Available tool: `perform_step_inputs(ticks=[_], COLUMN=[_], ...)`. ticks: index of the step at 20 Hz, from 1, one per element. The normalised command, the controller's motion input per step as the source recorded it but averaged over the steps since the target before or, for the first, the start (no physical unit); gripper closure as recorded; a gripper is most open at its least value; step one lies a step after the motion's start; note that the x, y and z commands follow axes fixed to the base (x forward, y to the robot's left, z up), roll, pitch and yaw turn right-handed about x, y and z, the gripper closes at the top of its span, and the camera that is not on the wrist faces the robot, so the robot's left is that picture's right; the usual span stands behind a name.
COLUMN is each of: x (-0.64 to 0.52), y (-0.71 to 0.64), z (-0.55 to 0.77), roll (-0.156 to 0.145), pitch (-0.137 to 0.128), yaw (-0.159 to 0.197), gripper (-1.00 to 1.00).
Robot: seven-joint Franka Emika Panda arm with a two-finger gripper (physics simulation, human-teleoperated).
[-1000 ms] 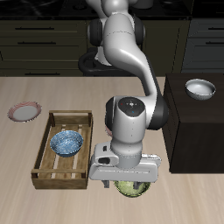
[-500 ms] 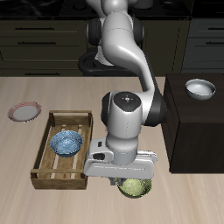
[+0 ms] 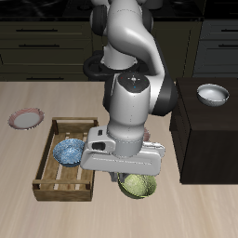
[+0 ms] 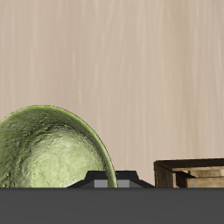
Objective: Stack the green bowl on the blue bowl
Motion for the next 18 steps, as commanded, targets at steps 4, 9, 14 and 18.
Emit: perform_step_inputs(ticks=[4, 9, 14, 18], x=[-0.25, -0.32, -0.43, -0.50], y=[-0.16, -0.01, -0.16, -0.13], z=[0.42, 0.35, 0.31, 0.31], roll=[-0.017, 0.005, -0.019, 0.040], pitch=[-0.068, -0.092, -0.048, -0.092], yaw=[-0.013, 0.017, 0.012, -0.026], gripper=[1.00, 1.00, 1.00, 1.00])
